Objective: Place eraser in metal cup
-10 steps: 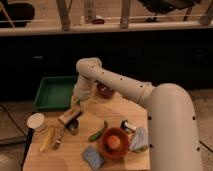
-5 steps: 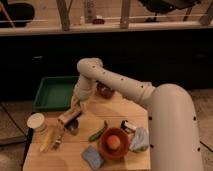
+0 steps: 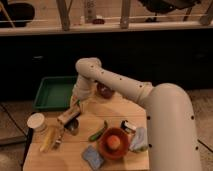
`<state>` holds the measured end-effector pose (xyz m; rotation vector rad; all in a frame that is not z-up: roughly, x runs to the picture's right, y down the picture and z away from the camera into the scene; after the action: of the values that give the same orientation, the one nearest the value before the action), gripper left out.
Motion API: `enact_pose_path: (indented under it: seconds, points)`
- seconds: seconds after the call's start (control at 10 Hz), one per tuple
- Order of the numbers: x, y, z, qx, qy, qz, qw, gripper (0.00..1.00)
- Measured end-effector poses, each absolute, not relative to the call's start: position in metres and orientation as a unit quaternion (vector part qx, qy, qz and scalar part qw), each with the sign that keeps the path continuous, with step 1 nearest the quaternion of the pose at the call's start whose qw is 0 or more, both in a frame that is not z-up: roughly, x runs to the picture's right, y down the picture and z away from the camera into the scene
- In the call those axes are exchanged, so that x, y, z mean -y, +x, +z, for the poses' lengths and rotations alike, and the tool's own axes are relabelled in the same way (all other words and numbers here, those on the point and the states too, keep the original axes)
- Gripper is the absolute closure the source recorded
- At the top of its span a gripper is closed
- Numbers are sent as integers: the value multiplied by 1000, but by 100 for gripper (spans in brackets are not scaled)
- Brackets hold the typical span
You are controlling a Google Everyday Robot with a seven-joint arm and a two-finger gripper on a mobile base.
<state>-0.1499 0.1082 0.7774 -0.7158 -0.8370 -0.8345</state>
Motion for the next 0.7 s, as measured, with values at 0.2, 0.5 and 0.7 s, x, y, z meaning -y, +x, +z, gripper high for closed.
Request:
enact_pose_path:
  seconds: [0.2,0.5,0.7]
  points:
    - [-109,-153,778,385,-332,-390,768,96]
    - [-113,-159,777,379,-340,-399,763,96]
    - [-120,-164,776,373,-349,-407,758,96]
